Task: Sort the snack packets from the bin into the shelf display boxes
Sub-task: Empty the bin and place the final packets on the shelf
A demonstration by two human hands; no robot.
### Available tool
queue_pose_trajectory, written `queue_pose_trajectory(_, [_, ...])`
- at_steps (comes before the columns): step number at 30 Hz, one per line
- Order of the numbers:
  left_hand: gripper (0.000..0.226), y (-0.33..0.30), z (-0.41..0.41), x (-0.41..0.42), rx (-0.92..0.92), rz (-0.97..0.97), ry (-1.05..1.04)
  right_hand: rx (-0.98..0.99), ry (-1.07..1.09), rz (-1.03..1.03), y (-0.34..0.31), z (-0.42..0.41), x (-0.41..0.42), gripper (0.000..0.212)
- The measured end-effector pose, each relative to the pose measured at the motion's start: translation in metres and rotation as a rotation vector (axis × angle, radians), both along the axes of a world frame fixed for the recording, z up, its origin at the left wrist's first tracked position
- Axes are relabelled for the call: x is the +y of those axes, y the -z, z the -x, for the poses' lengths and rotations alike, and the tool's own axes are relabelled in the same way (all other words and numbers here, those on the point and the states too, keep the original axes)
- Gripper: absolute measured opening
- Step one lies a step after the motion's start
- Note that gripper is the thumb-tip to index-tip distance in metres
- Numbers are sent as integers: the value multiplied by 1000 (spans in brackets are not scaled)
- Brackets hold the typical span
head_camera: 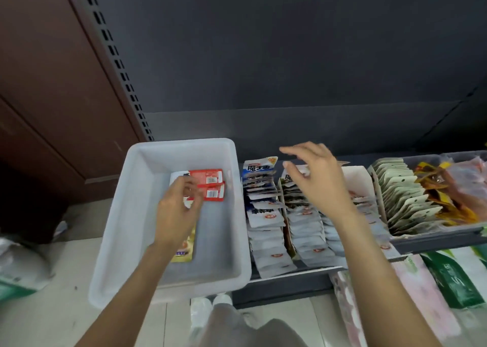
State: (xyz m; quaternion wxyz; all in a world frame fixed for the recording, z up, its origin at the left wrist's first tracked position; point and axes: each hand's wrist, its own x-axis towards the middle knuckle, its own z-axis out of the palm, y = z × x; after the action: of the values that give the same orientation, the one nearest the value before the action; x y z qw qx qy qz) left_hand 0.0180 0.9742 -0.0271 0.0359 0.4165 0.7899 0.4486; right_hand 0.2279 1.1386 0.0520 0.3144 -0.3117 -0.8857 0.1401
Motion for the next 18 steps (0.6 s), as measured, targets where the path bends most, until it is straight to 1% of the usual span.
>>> queue_pose_trajectory(1, [20, 10, 16, -10, -36, 143, -52, 120, -69, 77, -5, 7, -19, 23])
queue_pose_trajectory(2, [29, 21, 29, -18, -54, 308, -67, 182, -143, 151, -6, 17, -36, 20])
queue_pose_trajectory(3, [38, 30, 39, -24, -69, 486, -58, 186, -204, 235, -1, 31, -52, 19])
queue_pose_trajectory(4, [47, 37, 44, -28, -94, 648, -40, 138, -251, 331, 8, 47, -65, 20])
queue_pose_trajectory(5, [55, 46, 47, -30, -125, 775, -22, 42, -289, 432, 18, 64, -75, 23])
queue_pose_trajectory(7, [68, 62, 47, -32, -151, 915, 6, -226, -330, 636, 49, 103, -88, 35])
queue_pose_trajectory(9, [73, 74, 46, -28, -103, 965, 14, -421, -336, 781, 83, 136, -93, 43])
queue_pose_trajectory(11, [76, 79, 45, -24, -43, 970, 25, -496, -252, 864, 115, 159, -93, 44])
queue_pose_trajectory(13, [79, 80, 45, -19, -31, 965, 39, -460, -112, 934, 142, 174, -92, 42])
queue_pose_trajectory(15, [84, 82, 45, -17, -80, 942, 59, -365, 20, 1008, 154, 180, -92, 49])
queue_pose_trajectory(17, [85, 80, 49, -20, -183, 869, 76, -294, 80, 1055, 156, 181, -96, 66])
queue_pose_trajectory(18, [84, 77, 51, -23, -227, 814, 104, -265, 67, 1056, 151, 180, -99, 76])
